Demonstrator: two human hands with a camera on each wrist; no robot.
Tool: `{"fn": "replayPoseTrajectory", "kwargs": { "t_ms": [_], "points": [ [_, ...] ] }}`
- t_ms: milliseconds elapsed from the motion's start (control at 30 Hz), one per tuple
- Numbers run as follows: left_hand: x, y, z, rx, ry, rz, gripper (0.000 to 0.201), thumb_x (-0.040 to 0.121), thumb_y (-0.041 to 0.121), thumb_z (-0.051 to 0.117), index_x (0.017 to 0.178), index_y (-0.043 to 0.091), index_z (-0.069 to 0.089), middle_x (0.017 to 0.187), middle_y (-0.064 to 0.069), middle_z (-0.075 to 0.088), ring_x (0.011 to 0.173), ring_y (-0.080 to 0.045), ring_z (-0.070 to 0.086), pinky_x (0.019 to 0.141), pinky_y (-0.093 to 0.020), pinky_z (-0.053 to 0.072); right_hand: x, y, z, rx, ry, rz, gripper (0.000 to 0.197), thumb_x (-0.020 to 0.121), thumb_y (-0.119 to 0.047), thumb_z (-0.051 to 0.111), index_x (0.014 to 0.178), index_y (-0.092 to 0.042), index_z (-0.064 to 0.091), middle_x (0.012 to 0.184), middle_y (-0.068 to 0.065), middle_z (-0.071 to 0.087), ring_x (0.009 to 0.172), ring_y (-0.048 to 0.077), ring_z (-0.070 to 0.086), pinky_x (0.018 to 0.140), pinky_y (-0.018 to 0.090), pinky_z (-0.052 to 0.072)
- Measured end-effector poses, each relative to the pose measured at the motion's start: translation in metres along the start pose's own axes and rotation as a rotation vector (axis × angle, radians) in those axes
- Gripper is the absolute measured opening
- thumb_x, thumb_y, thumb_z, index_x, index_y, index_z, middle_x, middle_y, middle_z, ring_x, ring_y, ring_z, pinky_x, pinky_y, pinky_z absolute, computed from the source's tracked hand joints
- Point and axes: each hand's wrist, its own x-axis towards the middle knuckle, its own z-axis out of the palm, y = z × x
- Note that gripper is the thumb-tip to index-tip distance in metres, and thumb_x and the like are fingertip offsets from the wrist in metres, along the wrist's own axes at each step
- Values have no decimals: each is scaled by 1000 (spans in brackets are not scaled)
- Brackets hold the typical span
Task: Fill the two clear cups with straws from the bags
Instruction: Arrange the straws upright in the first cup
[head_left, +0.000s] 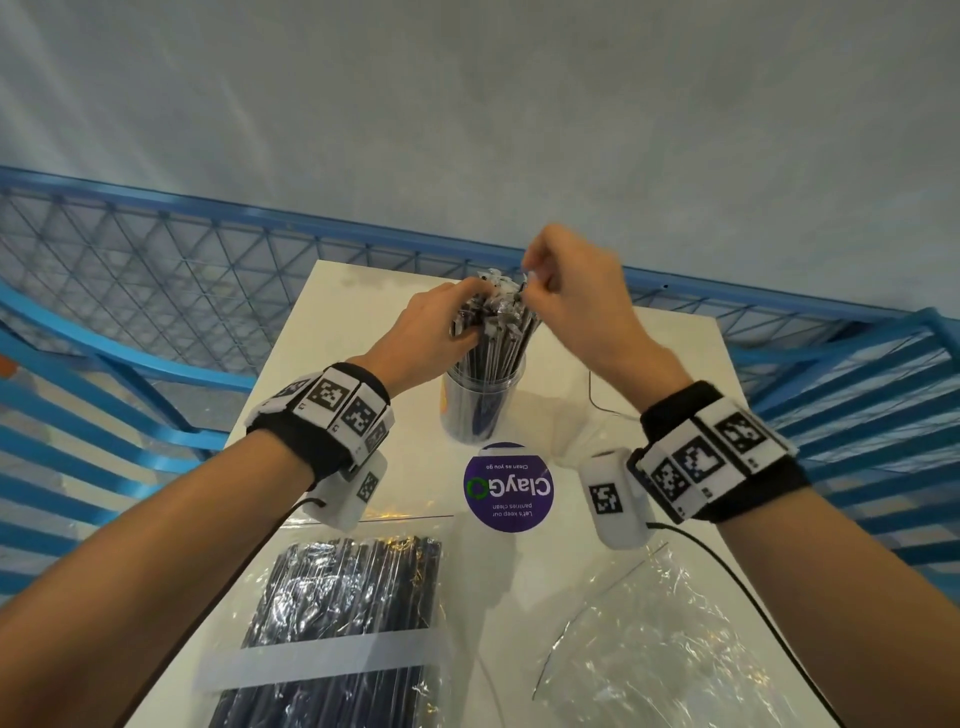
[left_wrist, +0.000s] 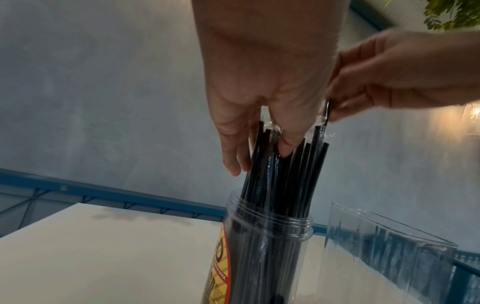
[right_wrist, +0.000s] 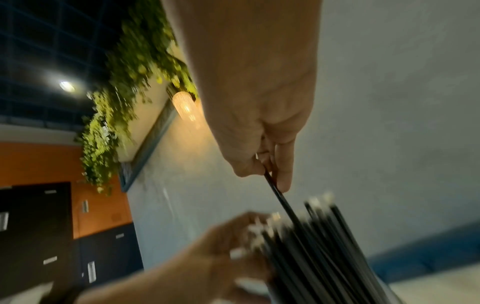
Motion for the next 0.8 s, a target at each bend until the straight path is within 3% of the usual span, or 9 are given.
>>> {"fn": "replayPoseTrajectory", "kwargs": {
  "t_ms": [100, 167, 367, 433, 500, 633, 700, 767, 800],
  "points": [
    [-1, 1, -1, -14, 8, 23, 43, 87, 12, 63, 128, 15, 51, 121, -9, 63, 106, -26, 58, 84, -30, 45, -17, 11, 23, -44, -116, 16, 8, 87, -4, 61, 92, -10, 58, 82, 6, 68, 72, 19, 64, 69, 31, 56],
    [-1, 1, 0, -16, 5, 28, 43, 88, 13, 63, 128, 15, 51, 121, -9, 63, 105, -25, 58, 83, -27, 44, -25, 15, 33, -64, -126, 54, 5, 87, -8, 62, 90, -12, 60, 81, 4, 68, 71, 17, 64, 69, 32, 57],
    [-7, 1, -11, -106, -57, 26, 60, 87, 16, 61, 140, 31, 37, 129, 4, 54, 112, -17, 55, 92, -30, 45, -15, 18, 10, -28, -218, 144, 10, 82, -4, 66, 86, -13, 68, 83, -2, 66, 66, 0, 55, 65, 5, 40],
    [-7, 3, -20, -196, -59, -26, 60, 89, 18, 58, 140, 37, 34, 129, 8, 50, 112, -13, 51, 90, -27, 41, -4, 24, -6, 73, -101, 216, 17, 83, 2, 59, 87, -12, 69, 88, 0, 68, 74, 9, 62, 69, 8, 43],
    [-3, 4, -27, -228, -40, -62, 52, 92, 20, 53, 139, 37, 37, 134, 5, 50, 113, -11, 50, 88, -22, 39, 11, 36, -10, 79, -45, 270, 25, 86, 6, 51, 95, -11, 67, 96, 5, 67, 85, 22, 66, 73, 20, 48],
    [14, 5, -30, -92, -39, -33, 44, 96, 9, 40, 138, 23, 44, 137, 0, 53, 122, -16, 52, 93, -22, 38, 36, 52, 6, -89, -408, 163, 61, 81, 17, 46, 130, -17, 58, 133, 9, 57, 122, 23, 53, 93, 27, 41],
    [22, 3, -27, -26, -51, -37, 44, 97, 7, 38, 138, 19, 45, 136, -4, 55, 122, -21, 53, 94, -27, 39, 42, 55, 14, -87, -505, 131, 48, 84, 13, 52, 124, -11, 63, 127, 10, 62, 112, 20, 58, 91, 28, 48],
    [26, 0, -23, 10, -57, -39, 41, 97, 7, 40, 136, 17, 49, 132, -6, 59, 116, -23, 58, 90, -25, 39, 48, 56, 19, -74, -470, 125, 26, 83, 9, 58, 103, -2, 72, 103, 16, 71, 84, 18, 63, 76, 27, 56],
    [26, -1, -22, 7, -59, -37, 39, 97, 7, 41, 134, 17, 51, 130, -5, 60, 114, -22, 59, 89, -23, 39, 51, 55, 18, -57, -442, 126, 21, 82, 8, 60, 96, -1, 73, 92, 18, 72, 76, 18, 62, 66, 19, 53]
  ]
}}
